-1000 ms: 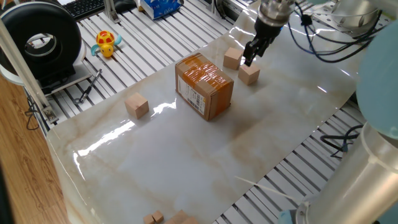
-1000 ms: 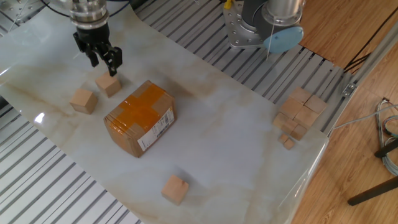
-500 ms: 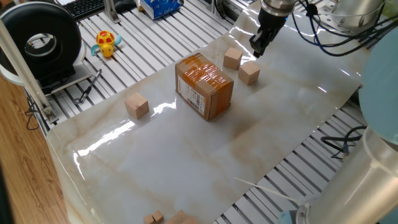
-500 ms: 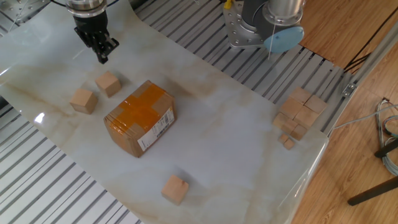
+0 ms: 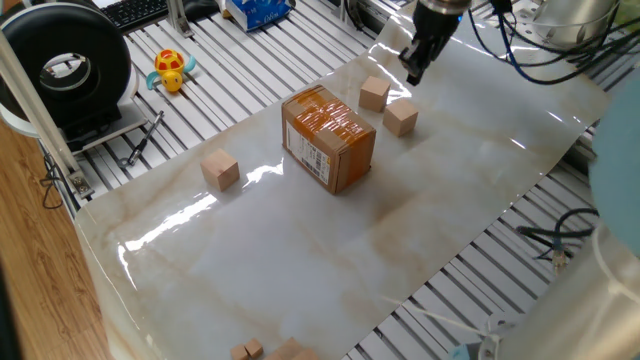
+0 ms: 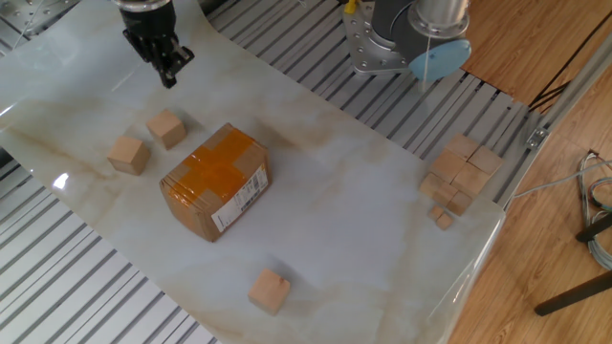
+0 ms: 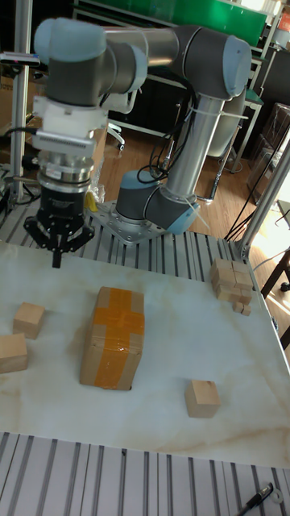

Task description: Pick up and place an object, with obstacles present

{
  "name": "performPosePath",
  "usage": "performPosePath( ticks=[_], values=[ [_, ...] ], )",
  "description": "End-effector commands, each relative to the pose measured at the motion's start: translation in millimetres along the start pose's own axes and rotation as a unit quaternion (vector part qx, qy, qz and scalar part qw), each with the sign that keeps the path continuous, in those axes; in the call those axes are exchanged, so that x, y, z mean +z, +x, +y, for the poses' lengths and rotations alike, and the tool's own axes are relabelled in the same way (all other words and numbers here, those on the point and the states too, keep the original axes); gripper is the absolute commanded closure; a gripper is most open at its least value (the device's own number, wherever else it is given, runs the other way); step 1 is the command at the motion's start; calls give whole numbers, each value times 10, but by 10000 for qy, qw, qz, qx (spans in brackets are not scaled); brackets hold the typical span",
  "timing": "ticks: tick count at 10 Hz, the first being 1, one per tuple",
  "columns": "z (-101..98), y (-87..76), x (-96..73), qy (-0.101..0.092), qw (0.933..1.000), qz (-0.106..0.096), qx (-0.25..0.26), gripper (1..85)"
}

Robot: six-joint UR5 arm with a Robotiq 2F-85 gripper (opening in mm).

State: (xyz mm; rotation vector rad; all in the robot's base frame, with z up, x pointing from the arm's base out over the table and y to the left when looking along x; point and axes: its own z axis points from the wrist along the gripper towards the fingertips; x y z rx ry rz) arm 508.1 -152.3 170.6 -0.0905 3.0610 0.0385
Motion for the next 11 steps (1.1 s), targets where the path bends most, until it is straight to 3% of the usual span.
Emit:
performPosePath(
  ticks=[1,2,3,4,6,7,11],
  values=[
    [139,-48,-240,154,9998,-108,-43,843],
    [49,-78,-212,255,9991,-170,-306,843],
    [-34,-102,-25,189,9988,-267,-378,843],
    [202,-174,76,77,9991,-333,-267,843],
    [798,-294,9,338,9991,-198,167,843],
    [871,-304,-31,368,9990,-166,165,843],
    [774,-268,-101,321,9994,-101,34,843]
  ],
)
